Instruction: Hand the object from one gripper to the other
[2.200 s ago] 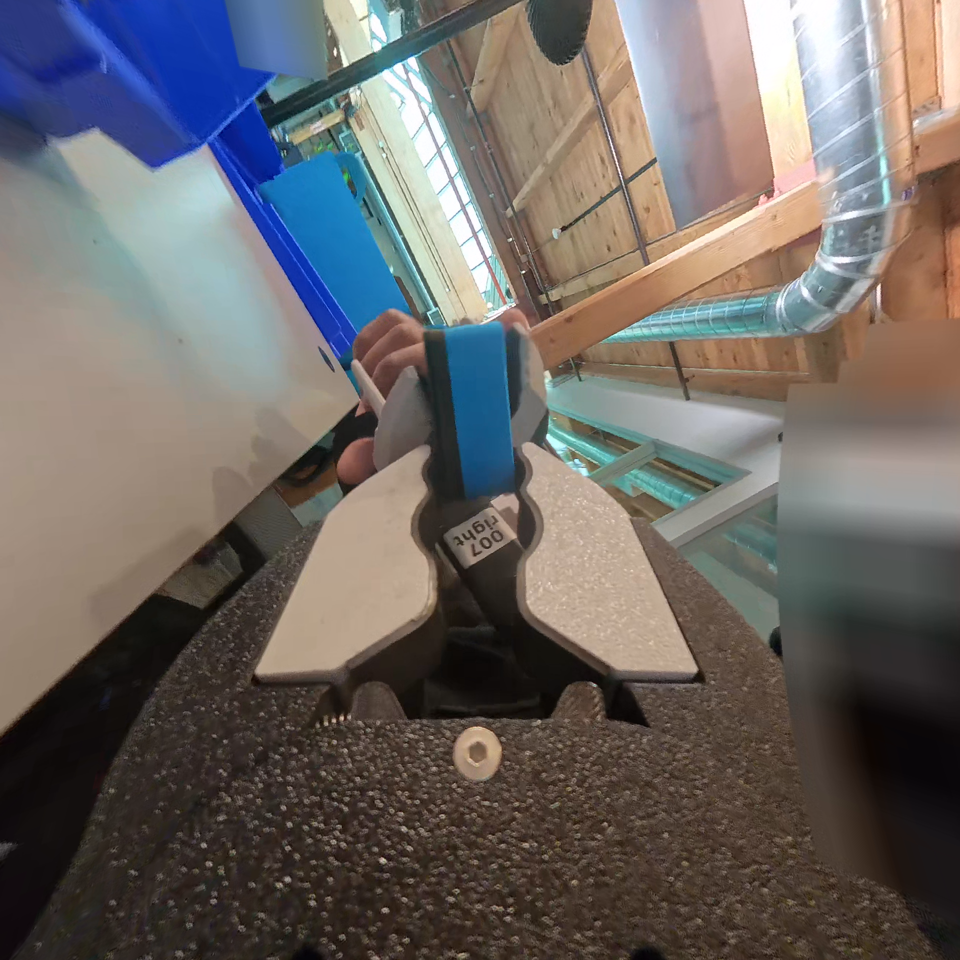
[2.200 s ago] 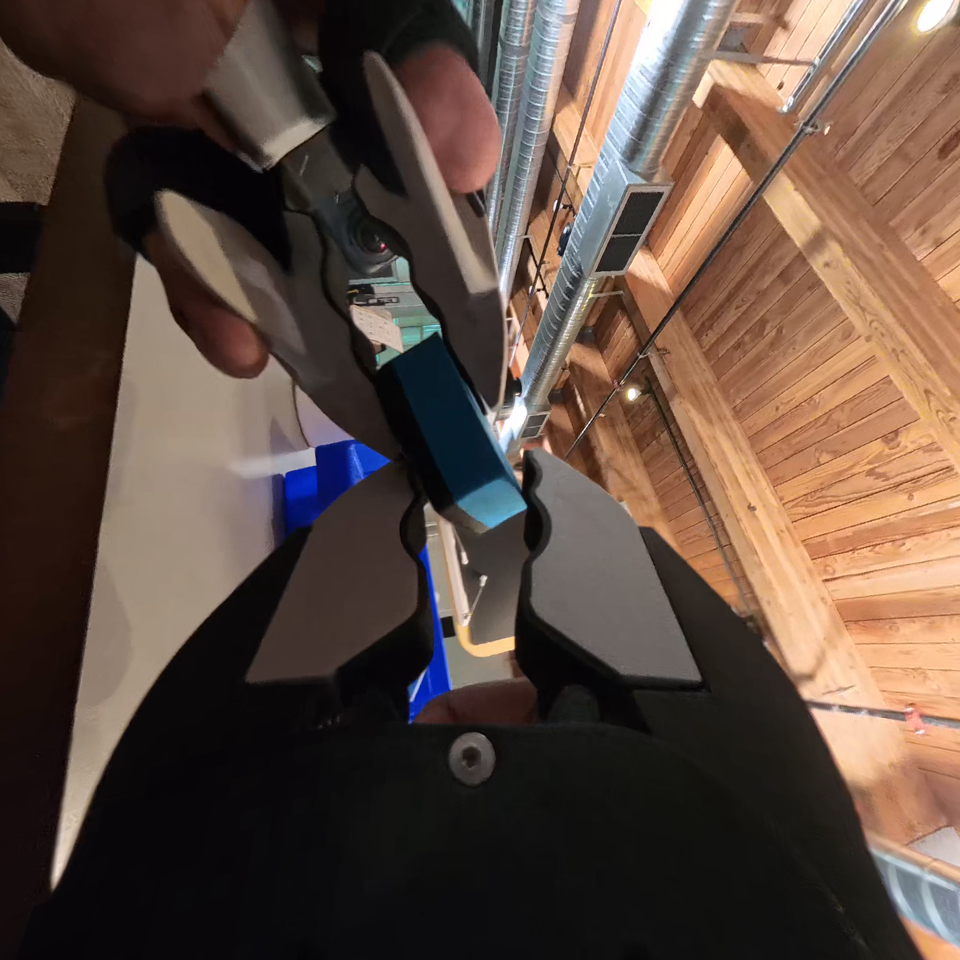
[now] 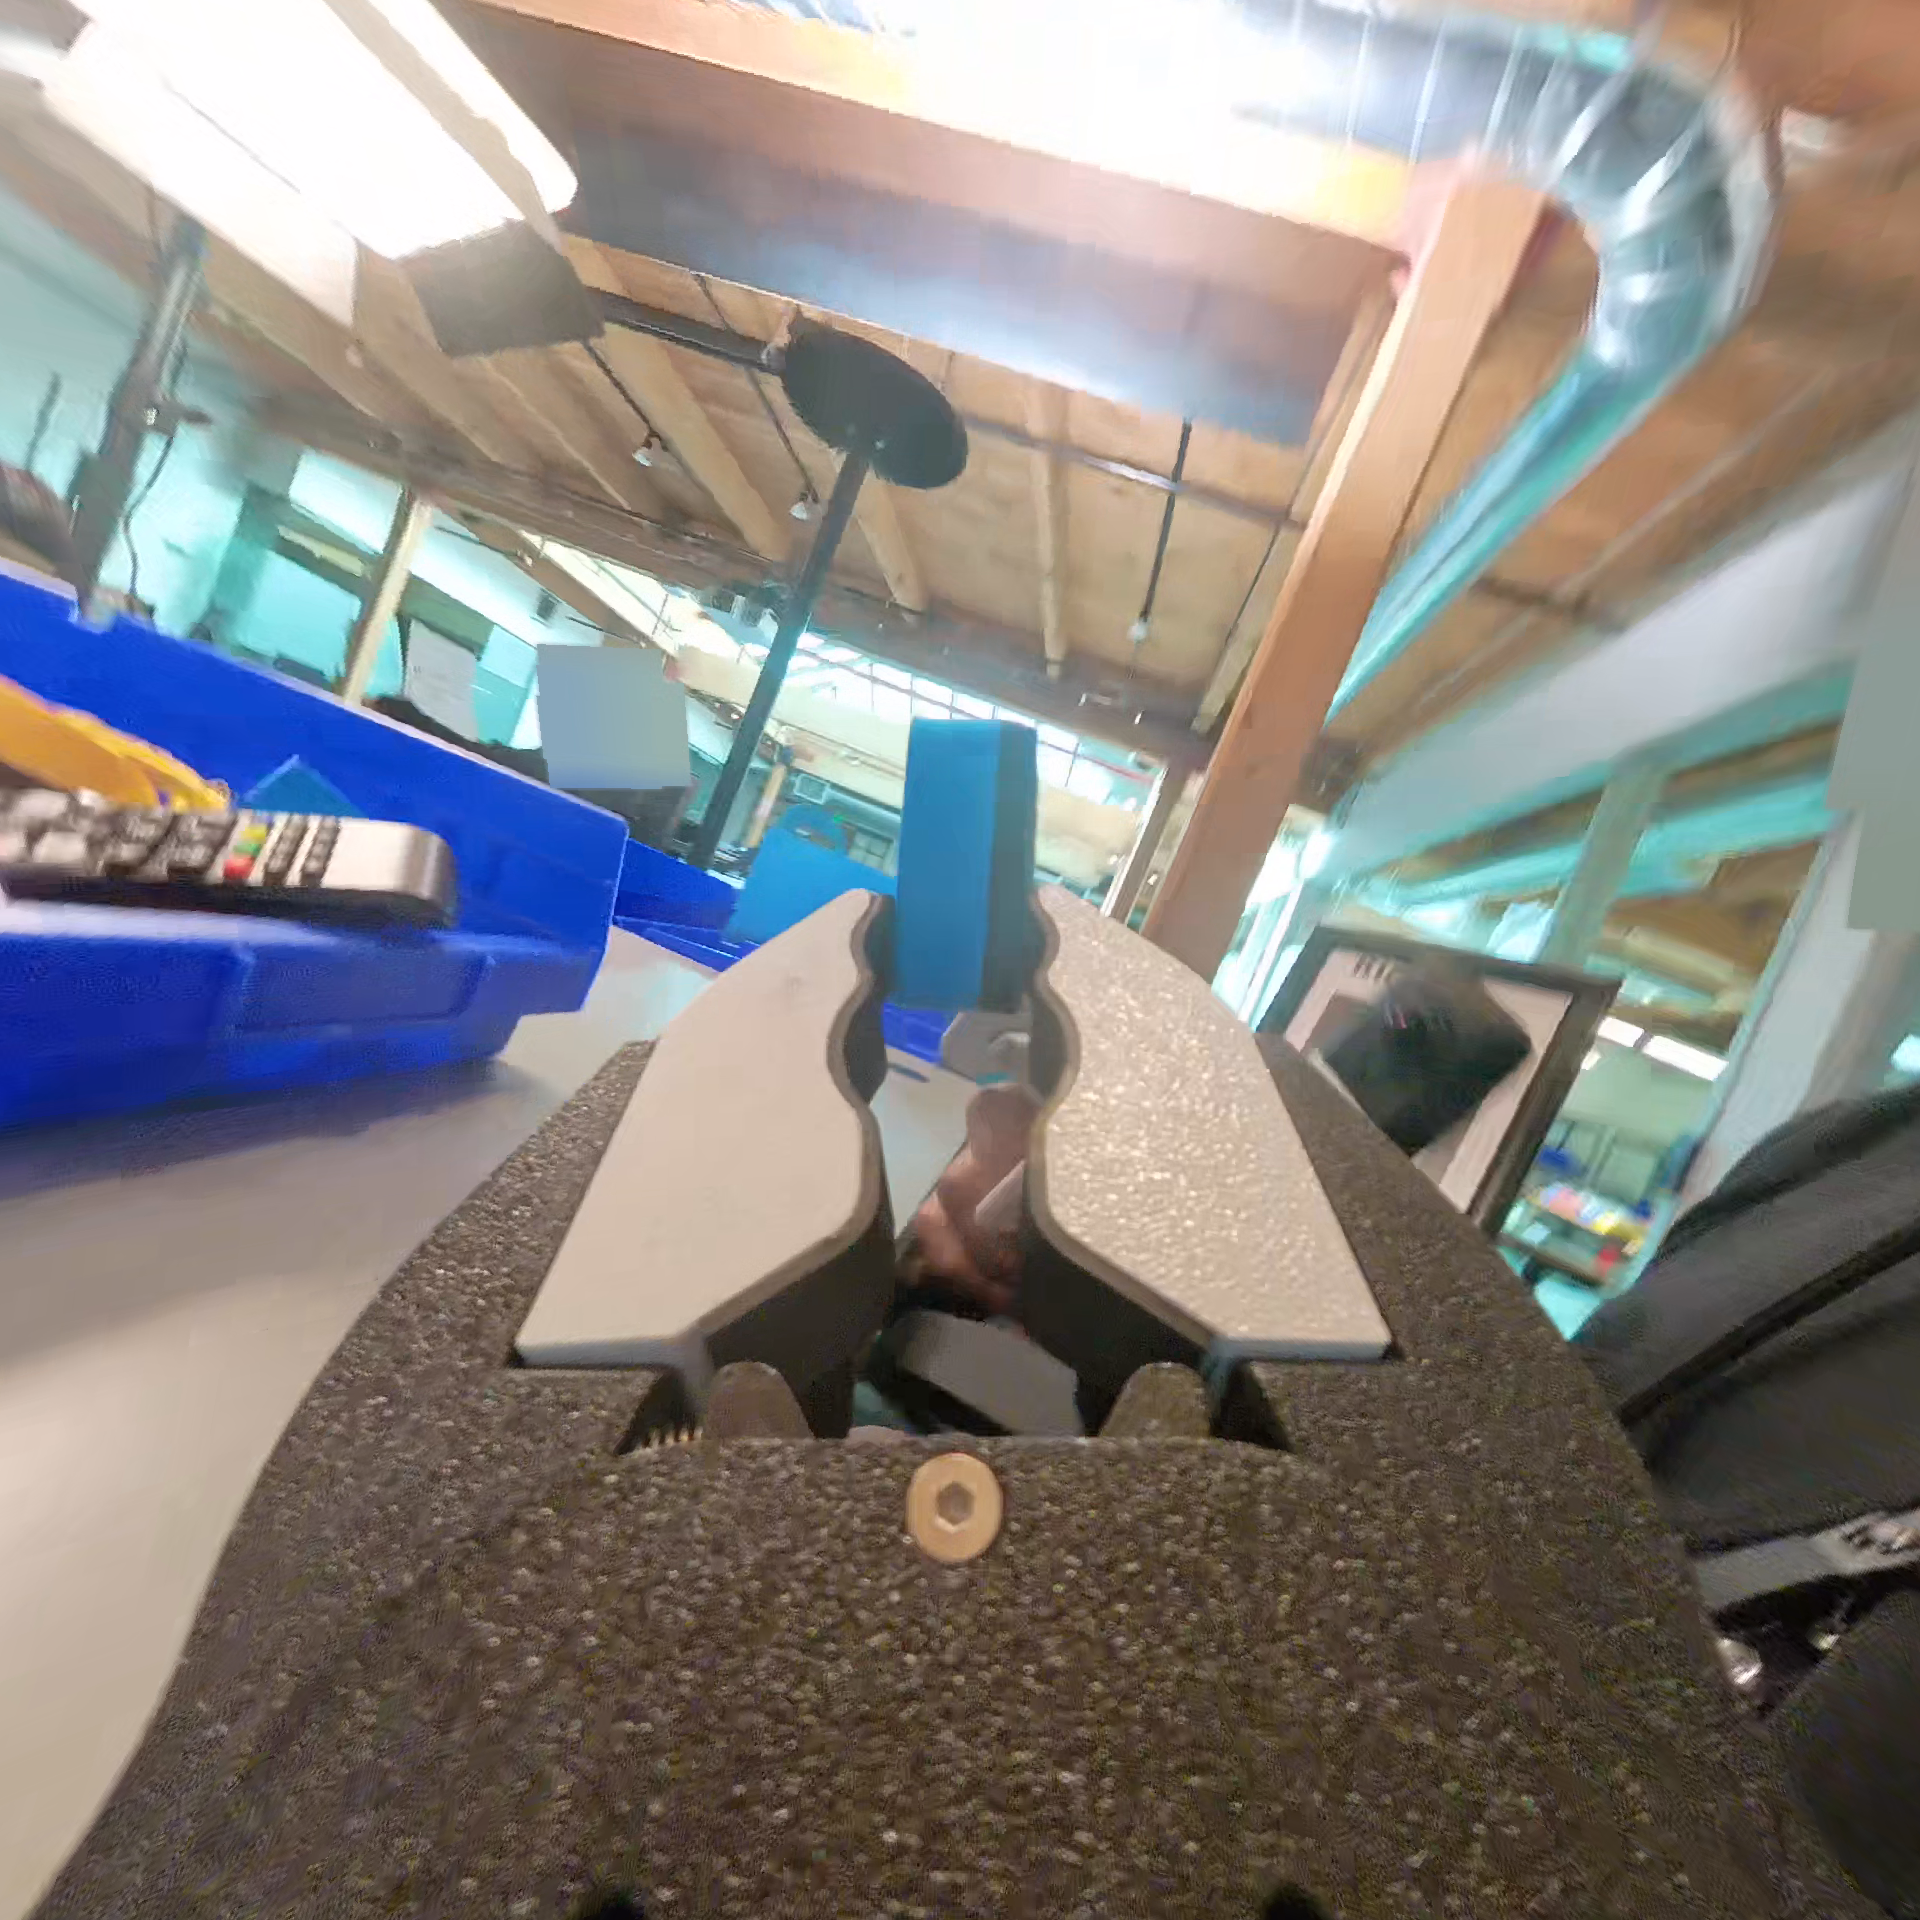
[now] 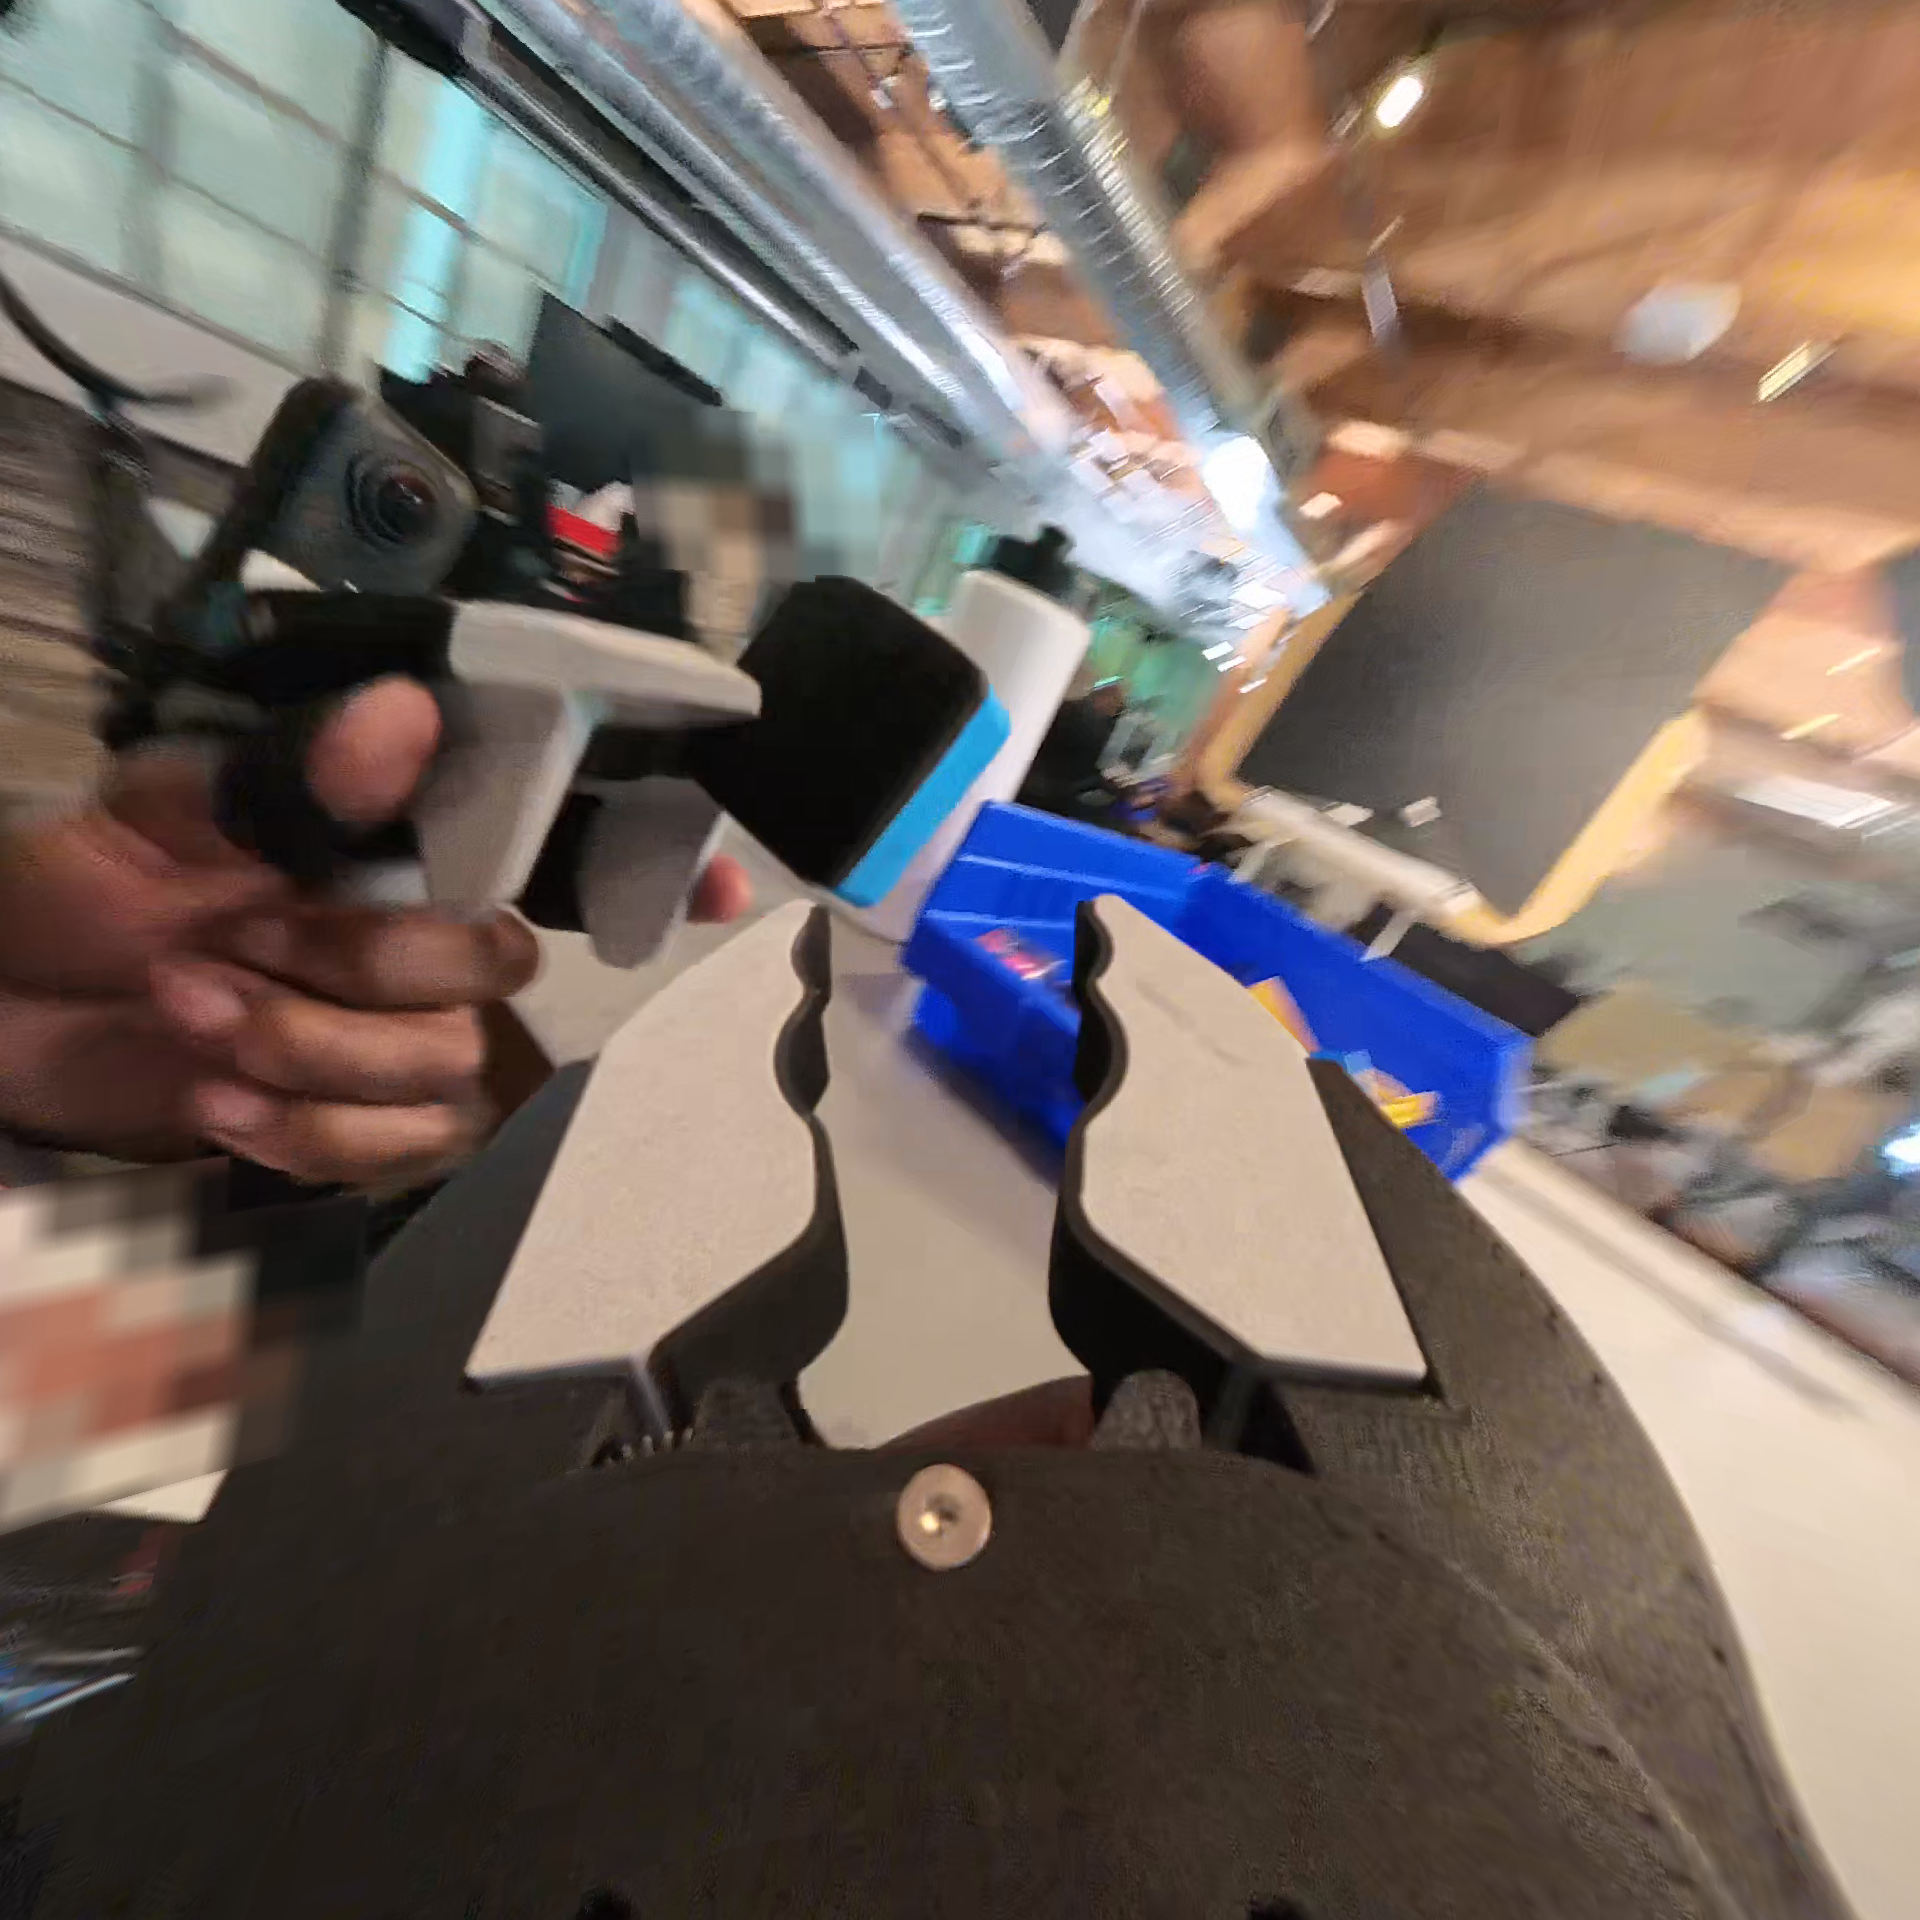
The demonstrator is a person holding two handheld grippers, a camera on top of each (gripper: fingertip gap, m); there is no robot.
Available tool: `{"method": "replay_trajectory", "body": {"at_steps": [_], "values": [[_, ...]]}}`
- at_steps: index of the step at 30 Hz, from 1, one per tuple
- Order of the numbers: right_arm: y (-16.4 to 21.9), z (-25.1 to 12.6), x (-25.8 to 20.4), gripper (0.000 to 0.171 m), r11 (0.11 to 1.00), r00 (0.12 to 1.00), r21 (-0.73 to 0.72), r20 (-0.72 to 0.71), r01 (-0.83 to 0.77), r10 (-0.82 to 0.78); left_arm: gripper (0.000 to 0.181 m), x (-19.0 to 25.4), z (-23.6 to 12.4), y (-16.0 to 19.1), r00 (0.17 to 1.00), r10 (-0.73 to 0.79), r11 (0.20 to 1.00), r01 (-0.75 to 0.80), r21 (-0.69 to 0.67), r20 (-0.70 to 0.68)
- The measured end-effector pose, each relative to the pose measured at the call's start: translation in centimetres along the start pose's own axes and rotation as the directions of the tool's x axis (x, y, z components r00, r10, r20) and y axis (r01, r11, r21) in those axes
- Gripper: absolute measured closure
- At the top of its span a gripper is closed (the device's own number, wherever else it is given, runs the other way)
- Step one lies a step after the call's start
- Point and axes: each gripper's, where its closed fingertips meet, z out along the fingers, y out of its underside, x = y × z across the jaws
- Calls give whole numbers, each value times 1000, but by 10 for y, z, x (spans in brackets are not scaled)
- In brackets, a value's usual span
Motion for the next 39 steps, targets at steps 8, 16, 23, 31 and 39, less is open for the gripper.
{"method": "replay_trajectory", "body": {"at_steps": [8,16,23,31,39], "values": [[14,10,-16,120,751,717,-171,-222,638,-660,157,-28,-4,13,979,-150,986,157,-48,137],[22,17,-17,122,739,710,-202,-208,642,-673,158,-42,-9,24,943,-237,967,253,-43,232],[30,25,-19,122,705,681,-222,-185,674,-709,158,-40,-10,26,894,-382,920,391,9,235],[30,34,-23,143,655,631,-212,-176,725,-755,158,-30,-14,27,909,-323,942,337,-6,263],[27,42,-32,133,614,595,-130,-159,779,-788,159,-29,-18,30,862,-410,906,422,24,298]]}}
